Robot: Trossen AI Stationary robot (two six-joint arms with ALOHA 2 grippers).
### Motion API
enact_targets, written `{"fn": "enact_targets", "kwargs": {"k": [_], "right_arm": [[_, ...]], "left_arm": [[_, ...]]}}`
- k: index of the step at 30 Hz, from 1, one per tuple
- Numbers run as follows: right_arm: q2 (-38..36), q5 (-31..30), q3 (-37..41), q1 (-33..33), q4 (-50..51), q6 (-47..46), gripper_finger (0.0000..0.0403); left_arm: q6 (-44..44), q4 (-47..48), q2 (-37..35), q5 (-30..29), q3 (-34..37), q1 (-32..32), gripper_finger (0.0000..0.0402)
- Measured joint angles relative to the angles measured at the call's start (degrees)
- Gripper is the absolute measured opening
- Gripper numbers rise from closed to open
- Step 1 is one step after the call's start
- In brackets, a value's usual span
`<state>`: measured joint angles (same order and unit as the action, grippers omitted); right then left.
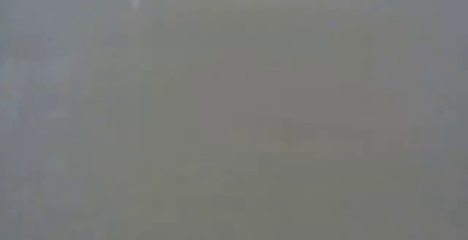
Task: Pick and place Granola Bars by type
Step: Put the blue granola bar into the white bin
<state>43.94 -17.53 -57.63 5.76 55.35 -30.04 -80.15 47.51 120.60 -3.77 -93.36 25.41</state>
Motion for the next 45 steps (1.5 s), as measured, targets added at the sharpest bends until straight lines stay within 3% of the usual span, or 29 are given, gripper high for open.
{"fn": "enact_targets", "kwargs": {"k": [23,35,45], "right_arm": [[0.00,0.01,0.00,0.02,-0.04,0.04,0.0009],[0.00,0.01,0.00,0.00,-0.07,0.22,0.0009],[0.00,0.01,0.00,0.00,-0.05,0.22,0.0009]], "left_arm": [[-0.95,-0.48,0.00,0.09,1.60,0.02,0.0227],[-9.82,-0.35,0.00,1.27,1.60,-0.39,0.0213],[-11.28,-0.22,0.00,1.25,1.70,-0.41,0.0212]]}}
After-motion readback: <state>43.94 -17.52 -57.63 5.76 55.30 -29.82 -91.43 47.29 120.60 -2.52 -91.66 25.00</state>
